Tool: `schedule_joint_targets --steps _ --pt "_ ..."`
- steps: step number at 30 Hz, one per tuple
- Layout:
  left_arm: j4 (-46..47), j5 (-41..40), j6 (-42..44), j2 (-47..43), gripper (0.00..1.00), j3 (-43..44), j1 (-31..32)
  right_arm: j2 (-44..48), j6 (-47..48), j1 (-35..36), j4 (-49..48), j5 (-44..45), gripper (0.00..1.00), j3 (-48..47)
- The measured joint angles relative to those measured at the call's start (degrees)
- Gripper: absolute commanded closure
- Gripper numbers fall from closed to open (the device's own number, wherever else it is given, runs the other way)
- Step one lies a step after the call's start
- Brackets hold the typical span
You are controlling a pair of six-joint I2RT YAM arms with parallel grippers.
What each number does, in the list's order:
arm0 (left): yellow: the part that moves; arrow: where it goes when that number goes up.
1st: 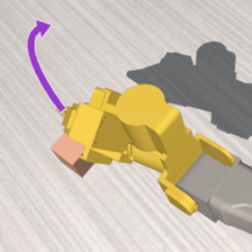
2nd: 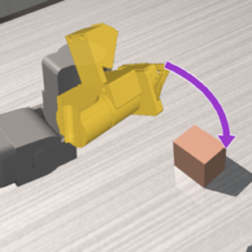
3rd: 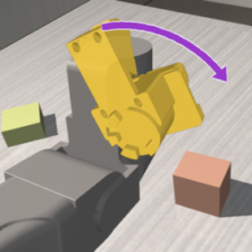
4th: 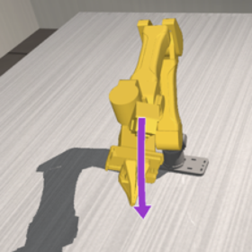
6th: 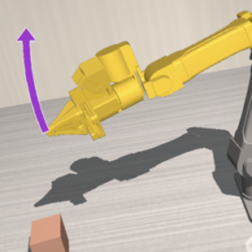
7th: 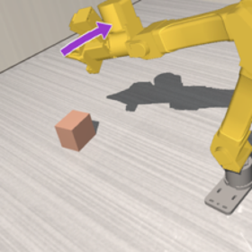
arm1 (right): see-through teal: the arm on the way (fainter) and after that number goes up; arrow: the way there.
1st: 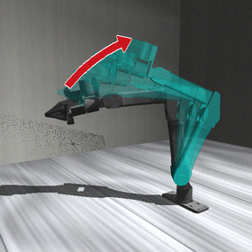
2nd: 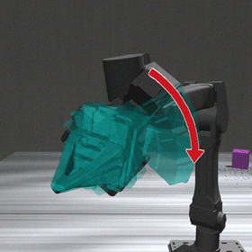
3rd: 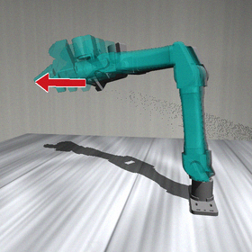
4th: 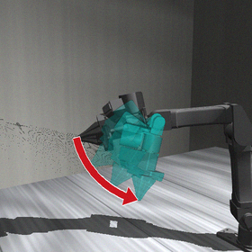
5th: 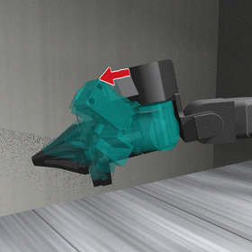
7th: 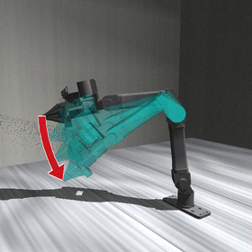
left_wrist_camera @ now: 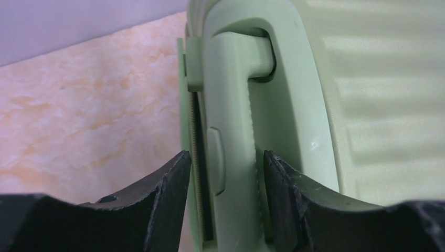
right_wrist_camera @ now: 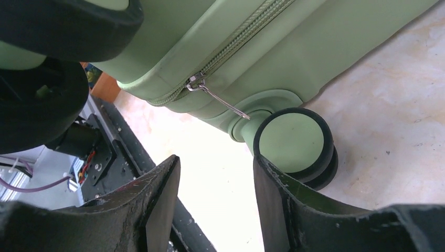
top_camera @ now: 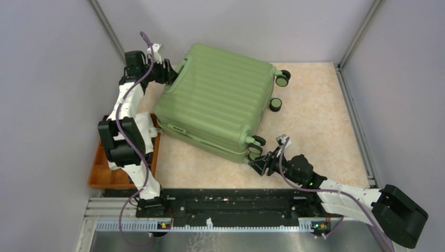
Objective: Pack the luggage
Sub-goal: Zip the luggage at the center of the board.
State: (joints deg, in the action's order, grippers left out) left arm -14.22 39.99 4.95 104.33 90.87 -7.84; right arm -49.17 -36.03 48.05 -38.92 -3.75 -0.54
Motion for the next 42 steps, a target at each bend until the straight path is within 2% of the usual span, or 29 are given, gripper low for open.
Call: schedule_joint_targets --steps 3,10,13,18,26,34,42 --pt "-1.53 -0.39 1.44 1.99 0.49 1.86 1.20 0.04 0.00 -0.09 -0.07 0.04 0.48 0.00" --pt "-7.06 -4.11 3.52 2.21 0.91 5.14 3.13 0.04 1.46 -0.13 -1.70 0.59 0.48 0.02" --pt "-12.15 -6.49 4.33 3.72 0.98 9.55 3.93 -0.13 3.61 -0.13 -3.54 1.31 0.45 0.02" --pt "-20.24 -10.80 5.29 6.38 1.00 17.20 5.66 -3.50 7.32 -0.13 -8.00 2.19 0.42 0.04" --pt "-24.87 -17.27 6.14 6.75 1.00 21.79 9.44 -10.10 13.73 -0.20 -15.34 2.12 0.33 0.07" --pt "-29.57 -18.93 6.32 8.04 1.00 28.11 10.14 -17.97 16.52 -1.66 -23.54 1.20 0.42 0.09" --pt "-30.32 -19.71 6.32 8.48 1.00 28.68 10.27 -27.52 16.94 -1.81 -37.24 -0.90 0.46 0.11"
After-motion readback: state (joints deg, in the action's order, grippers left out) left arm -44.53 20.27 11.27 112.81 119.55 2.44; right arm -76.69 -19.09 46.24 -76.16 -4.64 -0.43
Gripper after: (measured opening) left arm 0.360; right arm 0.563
